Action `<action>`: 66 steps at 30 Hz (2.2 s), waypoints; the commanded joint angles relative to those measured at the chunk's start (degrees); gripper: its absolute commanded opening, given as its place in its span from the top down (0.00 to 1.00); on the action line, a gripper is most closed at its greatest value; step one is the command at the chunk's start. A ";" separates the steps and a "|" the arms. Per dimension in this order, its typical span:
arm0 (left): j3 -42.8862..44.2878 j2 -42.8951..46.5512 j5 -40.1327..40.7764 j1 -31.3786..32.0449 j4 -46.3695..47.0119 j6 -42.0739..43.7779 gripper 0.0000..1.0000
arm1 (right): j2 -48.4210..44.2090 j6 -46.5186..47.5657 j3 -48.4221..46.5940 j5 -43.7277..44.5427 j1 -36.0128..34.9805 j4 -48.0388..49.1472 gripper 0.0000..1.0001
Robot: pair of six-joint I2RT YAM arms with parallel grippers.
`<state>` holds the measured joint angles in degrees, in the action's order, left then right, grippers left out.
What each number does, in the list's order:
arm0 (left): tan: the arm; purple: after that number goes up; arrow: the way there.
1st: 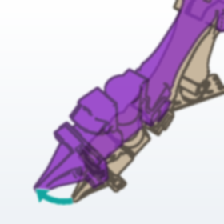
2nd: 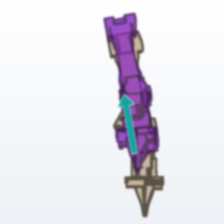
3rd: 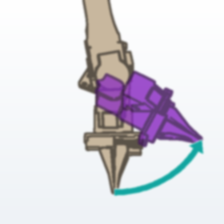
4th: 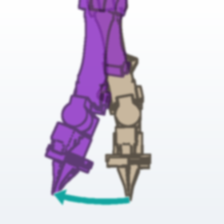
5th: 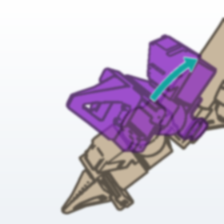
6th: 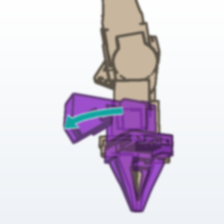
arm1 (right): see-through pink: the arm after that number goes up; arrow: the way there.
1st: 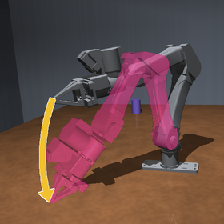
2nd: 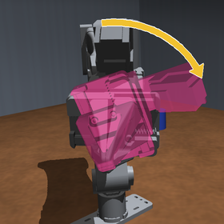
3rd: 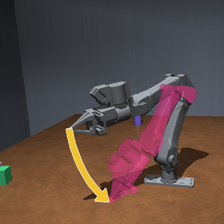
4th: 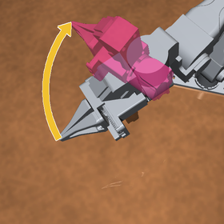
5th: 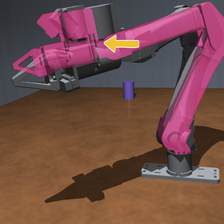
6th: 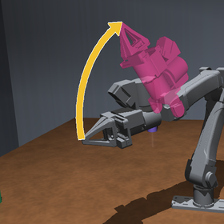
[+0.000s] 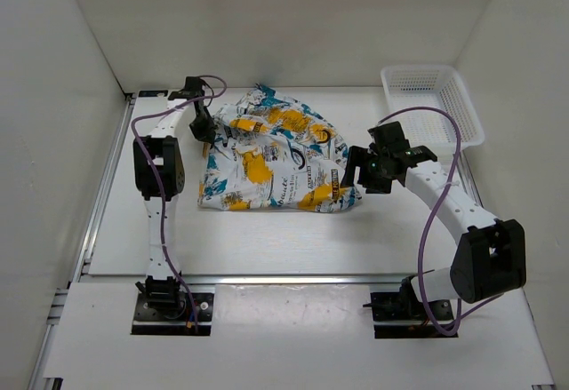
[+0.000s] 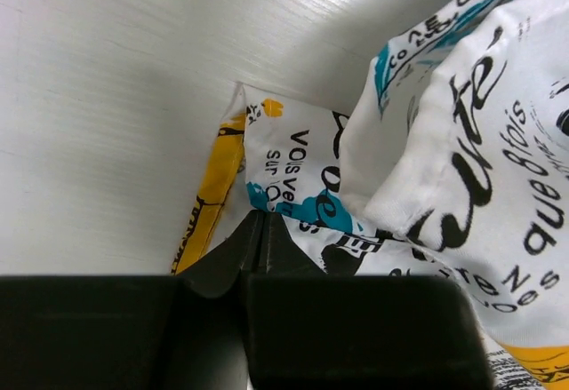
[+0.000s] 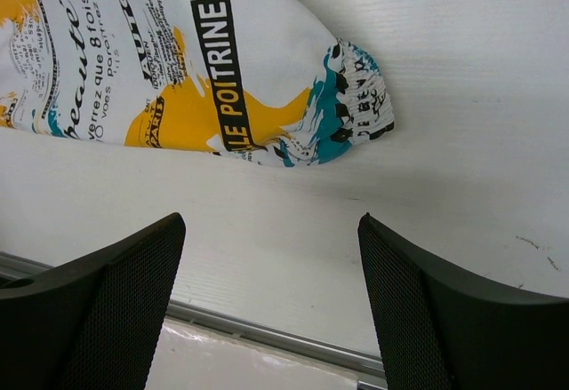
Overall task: Fold and stack the shorts
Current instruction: Flatten the shorts out
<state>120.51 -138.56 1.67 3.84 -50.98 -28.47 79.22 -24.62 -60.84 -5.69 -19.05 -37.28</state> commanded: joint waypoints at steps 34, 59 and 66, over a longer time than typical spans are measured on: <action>16.62 3.54 -1.85 -2.87 0.36 -6.42 0.26 | 1.29 0.80 -0.16 0.60 -0.11 0.36 0.02; -56.70 42.24 -1.94 -3.23 5.18 -14.51 0.37 | -3.37 0.28 2.66 -0.46 -0.11 0.89 0.01; -53.02 38.29 2.02 -2.08 6.85 -15.04 0.43 | -3.37 0.28 2.66 -0.99 -0.11 1.42 0.01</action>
<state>64.55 -98.50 1.78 0.75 -47.13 -43.03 77.49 -24.64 -58.26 -5.80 -19.05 -37.17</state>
